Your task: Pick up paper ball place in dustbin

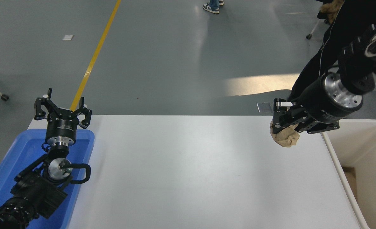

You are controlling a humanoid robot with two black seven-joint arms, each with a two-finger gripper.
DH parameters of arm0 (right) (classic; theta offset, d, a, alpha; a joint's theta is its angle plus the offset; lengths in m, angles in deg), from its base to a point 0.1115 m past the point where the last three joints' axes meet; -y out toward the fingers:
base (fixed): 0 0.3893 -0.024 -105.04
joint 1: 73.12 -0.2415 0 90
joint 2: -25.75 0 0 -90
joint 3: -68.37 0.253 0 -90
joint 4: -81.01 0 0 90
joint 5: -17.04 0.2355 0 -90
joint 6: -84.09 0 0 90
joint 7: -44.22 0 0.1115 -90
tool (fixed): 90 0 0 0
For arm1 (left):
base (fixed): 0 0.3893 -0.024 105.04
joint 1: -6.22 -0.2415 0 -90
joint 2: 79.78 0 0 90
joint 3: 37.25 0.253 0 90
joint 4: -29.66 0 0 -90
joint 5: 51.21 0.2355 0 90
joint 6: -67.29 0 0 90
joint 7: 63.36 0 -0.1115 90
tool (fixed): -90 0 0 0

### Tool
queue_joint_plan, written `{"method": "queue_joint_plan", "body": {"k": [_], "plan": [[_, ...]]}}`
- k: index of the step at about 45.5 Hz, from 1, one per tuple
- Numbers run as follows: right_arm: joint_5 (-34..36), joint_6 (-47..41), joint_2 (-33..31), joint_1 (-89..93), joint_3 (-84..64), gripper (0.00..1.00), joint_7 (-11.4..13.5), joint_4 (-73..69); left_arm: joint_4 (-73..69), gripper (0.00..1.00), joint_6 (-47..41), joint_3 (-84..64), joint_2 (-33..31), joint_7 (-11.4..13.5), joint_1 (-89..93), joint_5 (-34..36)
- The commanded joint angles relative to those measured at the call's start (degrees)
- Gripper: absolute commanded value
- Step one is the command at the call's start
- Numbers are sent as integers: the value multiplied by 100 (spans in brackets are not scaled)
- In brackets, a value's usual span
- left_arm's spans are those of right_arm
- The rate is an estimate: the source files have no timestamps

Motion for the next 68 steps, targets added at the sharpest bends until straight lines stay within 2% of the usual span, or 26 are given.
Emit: {"method": "queue_joint_plan", "body": {"k": [1,7,15,28,40,50,60,68], "plan": [[26,-39,-12,78,-171,0,-2,-52,-7,99,1,-1,0,0,0,-7],[-54,505,-109,728,-391,0,7,131,-7,99,1,-1,0,0,0,2],[-264,989,-566,1809,-514,0,25,824,2,99,1,-1,0,0,0,-7],[-159,1920,-1023,4164,-356,0,25,2977,2,99,0,-1,0,0,0,2],[-124,2729,-1120,6300,601,0,51,4630,2,99,1,-1,0,0,0,-7],[561,3028,-1006,8102,1059,0,60,6650,2,99,1,-1,0,0,0,-7],[992,3037,-250,9702,1243,0,60,8795,2,99,1,-1,0,0,0,2],[966,3037,470,10582,2227,0,60,10018,2,99,0,-1,0,0,0,2]]}}
